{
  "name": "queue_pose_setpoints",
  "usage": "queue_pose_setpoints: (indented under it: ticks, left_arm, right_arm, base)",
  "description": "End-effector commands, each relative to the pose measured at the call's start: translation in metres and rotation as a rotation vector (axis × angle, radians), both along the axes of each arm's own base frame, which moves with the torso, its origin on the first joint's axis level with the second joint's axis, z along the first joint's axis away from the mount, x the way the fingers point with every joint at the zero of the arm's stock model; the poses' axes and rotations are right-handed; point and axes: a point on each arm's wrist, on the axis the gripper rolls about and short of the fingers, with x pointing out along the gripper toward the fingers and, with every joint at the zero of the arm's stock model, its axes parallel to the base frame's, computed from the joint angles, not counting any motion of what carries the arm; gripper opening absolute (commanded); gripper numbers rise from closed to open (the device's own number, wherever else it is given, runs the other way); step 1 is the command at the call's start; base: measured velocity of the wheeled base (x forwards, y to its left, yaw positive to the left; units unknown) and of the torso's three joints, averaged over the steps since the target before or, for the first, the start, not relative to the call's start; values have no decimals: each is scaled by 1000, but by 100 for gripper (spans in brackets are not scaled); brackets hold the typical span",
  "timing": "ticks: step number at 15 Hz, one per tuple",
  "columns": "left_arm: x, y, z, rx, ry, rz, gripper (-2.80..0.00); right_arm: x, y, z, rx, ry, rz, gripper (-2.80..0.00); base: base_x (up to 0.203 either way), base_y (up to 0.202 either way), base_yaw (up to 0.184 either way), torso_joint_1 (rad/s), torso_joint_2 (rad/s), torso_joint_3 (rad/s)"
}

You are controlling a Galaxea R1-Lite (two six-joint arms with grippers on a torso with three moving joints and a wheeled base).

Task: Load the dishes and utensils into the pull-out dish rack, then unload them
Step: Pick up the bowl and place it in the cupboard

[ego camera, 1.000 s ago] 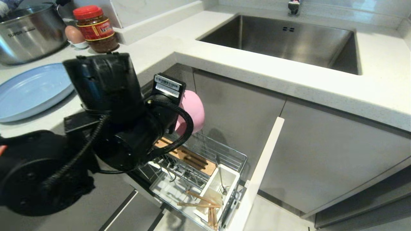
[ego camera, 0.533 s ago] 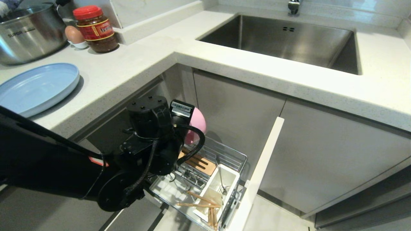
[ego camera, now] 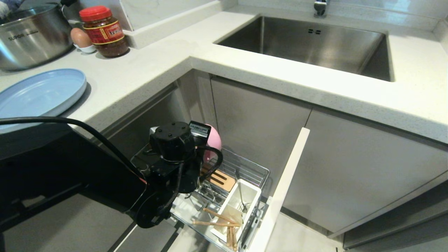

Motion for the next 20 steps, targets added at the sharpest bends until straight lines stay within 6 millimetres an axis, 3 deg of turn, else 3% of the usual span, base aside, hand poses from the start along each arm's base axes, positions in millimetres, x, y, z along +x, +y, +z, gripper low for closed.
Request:
queue_pose_setpoints:
  ticks: [1,12,20]
  left_arm:
    - [7,4,-8,-4,2,11,-280]
    - [23,23,-17,-33,10,24,-280]
    - [28,27,-23,-30,24,34,-280]
  right_arm:
    - [0,0,0,0,-4,0,-280]
    - [0,0,0,0,-5,0,-280]
    - [0,0,0,0,-4,0,-280]
  base:
    - [0,0,0,0,0,0]
    - [0,0,0,0,0,0]
    - [0,0,0,0,0,0]
